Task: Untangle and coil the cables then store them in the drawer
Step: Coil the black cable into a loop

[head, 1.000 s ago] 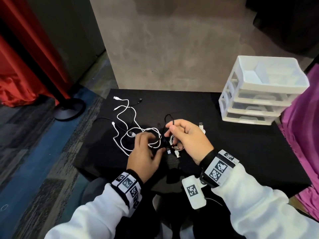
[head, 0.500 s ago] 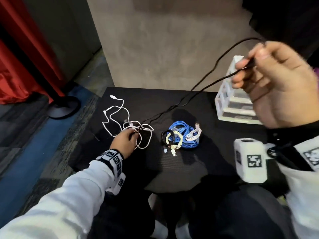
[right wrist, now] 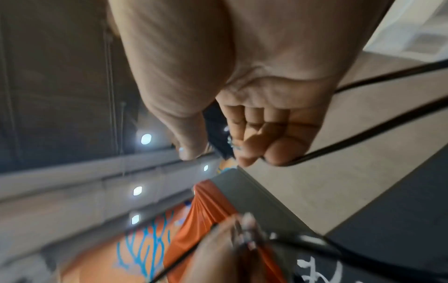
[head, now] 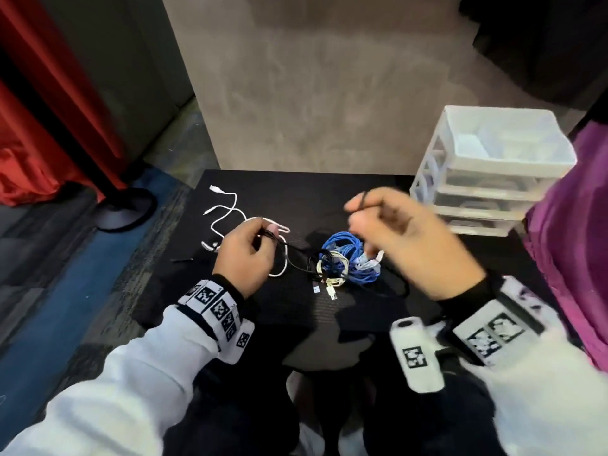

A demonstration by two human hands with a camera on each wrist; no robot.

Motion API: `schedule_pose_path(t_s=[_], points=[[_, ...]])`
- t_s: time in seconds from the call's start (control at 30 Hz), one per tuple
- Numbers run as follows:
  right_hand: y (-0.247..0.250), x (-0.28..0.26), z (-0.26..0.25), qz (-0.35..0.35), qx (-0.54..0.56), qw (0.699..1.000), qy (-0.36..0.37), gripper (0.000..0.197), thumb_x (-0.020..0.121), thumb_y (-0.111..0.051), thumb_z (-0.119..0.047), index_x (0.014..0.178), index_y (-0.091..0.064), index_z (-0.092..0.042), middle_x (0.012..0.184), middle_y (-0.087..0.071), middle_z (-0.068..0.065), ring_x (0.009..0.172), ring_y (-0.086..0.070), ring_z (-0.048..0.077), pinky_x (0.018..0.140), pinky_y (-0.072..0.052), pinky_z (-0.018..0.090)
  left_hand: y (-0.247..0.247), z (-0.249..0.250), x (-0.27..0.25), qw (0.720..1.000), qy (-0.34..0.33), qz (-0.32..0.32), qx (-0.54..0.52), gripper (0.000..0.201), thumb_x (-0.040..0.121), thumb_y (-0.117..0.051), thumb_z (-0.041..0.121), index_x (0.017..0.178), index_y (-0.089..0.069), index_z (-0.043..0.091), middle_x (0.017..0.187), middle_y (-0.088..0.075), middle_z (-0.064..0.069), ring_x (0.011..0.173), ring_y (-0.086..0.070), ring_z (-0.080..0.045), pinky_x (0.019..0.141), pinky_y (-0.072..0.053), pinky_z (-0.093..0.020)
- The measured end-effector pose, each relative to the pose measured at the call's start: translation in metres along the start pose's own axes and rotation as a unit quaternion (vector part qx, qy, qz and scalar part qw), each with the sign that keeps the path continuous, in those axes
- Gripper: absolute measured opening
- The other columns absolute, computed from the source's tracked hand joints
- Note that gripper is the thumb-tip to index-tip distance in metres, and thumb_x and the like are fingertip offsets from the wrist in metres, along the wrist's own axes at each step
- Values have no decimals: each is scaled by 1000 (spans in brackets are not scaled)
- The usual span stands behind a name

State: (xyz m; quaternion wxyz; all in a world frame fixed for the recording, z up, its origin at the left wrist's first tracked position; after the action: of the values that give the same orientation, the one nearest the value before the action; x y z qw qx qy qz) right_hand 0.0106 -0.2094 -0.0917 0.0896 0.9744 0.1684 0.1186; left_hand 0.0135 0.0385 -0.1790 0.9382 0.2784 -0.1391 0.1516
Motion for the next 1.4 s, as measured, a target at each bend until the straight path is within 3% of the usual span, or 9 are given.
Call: schedule_pose_path(t_s=[0.13, 0.3, 0.47, 0.67, 0.87, 0.97, 1.1, 1.3, 1.4], points=[[-52, 2, 32, -71, -241, 967, -47, 54, 71, -73, -75, 90, -63, -25, 66, -54, -5, 58, -50, 8, 61, -44, 33, -14, 35, -7, 997, -68, -28, 0, 20, 96, -53, 31, 80, -62, 22, 75, -61, 7, 72, -60, -17, 66, -48, -36], [-56, 2, 32, -69, -269, 961, -5, 43, 100, -62, -42, 71, -61, -10, 61, -59, 7, 57, -53, 18, 61, -46, 41, -20, 24, -7, 998, -52, -38, -15, 10, 93, -56, 24, 88, -65, 23, 83, -68, 8, 81, -66, -15, 76, -54, -39], [10, -3, -15, 64, -153, 985, 39, 43, 105, -58, -32, 70, -57, -7, 56, -39, 2, 55, -38, 8, 56, -33, 28, -22, -23, -8, 996, 10, -68, 58, 4, 95, -67, 35, 93, -69, 33, 89, -66, 12, 76, -63, 0, 75, -50, -24], [61, -8, -15, 150, -85, 984, 31, 42, 104, -58, -37, 70, -59, -12, 68, -39, 36, 57, -35, 27, 57, -28, 37, -18, -59, -5, 986, 155, -63, 13, 15, 97, -62, 38, 87, -63, 28, 64, -66, -6, 50, -68, -22, 54, -58, -39], [109, -18, -18, 259, 19, 964, 63, 38, 103, -58, -37, 68, -64, -24, 56, -51, -10, 56, -40, 19, 57, -35, 31, -8, -83, -4, 978, 187, -87, 20, 14, 88, -61, 50, 91, -68, 38, 71, -71, 6, 73, -74, -21, 74, -62, -50], [115, -19, -20, 234, 1, 970, 71, 37, 103, -59, -38, 69, -64, -24, 56, -52, -14, 57, -40, 14, 62, -35, 39, -7, -79, -4, 976, 195, -96, 8, 11, 96, -58, 42, 96, -68, 38, 78, -74, 2, 76, -75, -18, 74, -63, -50], [107, -22, -26, 196, -14, 978, 74, 39, 107, -54, -26, 70, -59, -17, 58, -52, -15, 56, -41, 10, 58, -36, 26, -20, -40, -8, 976, 165, -88, -110, 15, 104, -54, 22, 106, -68, 24, 107, -72, -9, 77, -75, -21, 68, -61, -41], [93, -23, -27, 149, -6, 986, 68, 38, 101, -57, -36, 66, -62, -22, 57, -51, -13, 55, -42, 13, 56, -36, 24, -52, 28, -20, 980, 40, -122, -155, 26, 99, -57, 38, 114, -70, 22, 112, -73, 5, 102, -68, -14, 96, -51, -27], [88, -22, -28, 136, 2, 989, 65, 37, 99, -57, -38, 66, -63, -23, 59, -52, -9, 55, -43, 12, 55, -37, 20, -77, 50, -34, 963, 46, -190, -184, 33, 95, -62, 36, 124, -68, 22, 105, -71, 12, 95, -63, -5, 93, -49, -20]])
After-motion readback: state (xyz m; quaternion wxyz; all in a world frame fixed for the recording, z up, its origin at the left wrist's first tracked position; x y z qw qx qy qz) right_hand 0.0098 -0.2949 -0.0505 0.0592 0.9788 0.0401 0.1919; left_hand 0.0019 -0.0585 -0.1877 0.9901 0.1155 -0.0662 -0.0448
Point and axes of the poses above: each hand's wrist, its own x-axis towards the middle knuckle, its own y-axis out of the back of the hand, z = x × y, the point moved 6 cm from there along x, towards the middle knuckle
